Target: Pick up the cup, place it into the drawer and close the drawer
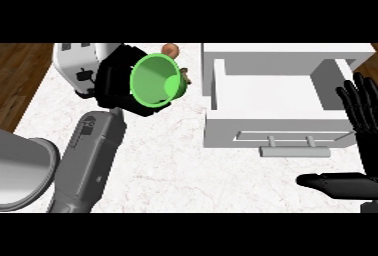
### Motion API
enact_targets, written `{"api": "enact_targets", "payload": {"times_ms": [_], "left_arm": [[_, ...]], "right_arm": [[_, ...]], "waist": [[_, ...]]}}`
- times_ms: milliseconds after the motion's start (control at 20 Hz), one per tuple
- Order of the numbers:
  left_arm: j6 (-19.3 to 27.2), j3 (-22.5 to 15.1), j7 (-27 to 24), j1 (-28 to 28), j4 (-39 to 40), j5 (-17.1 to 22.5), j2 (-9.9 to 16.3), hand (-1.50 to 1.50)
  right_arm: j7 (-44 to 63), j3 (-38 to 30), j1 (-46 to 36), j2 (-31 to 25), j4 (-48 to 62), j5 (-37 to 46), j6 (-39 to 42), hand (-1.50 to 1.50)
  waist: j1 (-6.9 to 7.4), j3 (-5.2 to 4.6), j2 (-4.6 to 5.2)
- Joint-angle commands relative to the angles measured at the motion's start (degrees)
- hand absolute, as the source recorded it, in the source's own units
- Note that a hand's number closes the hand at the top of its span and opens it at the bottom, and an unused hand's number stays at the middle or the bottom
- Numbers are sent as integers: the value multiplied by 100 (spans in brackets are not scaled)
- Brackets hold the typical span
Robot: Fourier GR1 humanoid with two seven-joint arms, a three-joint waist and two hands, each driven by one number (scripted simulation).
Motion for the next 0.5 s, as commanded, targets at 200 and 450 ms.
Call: {"api": "enact_targets", "payload": {"times_ms": [200,450], "left_arm": [[1351,-878,1030,-1300,91,4,-148,150],[1827,-1106,1375,-2011,653,274,-150,150]], "right_arm": [[125,-31,-101,-4,-7,-30,-18,-150],[-134,-234,-109,-147,236,-239,209,-150]], "waist": [[-106,-3,35],[-135,-2,40]]}}
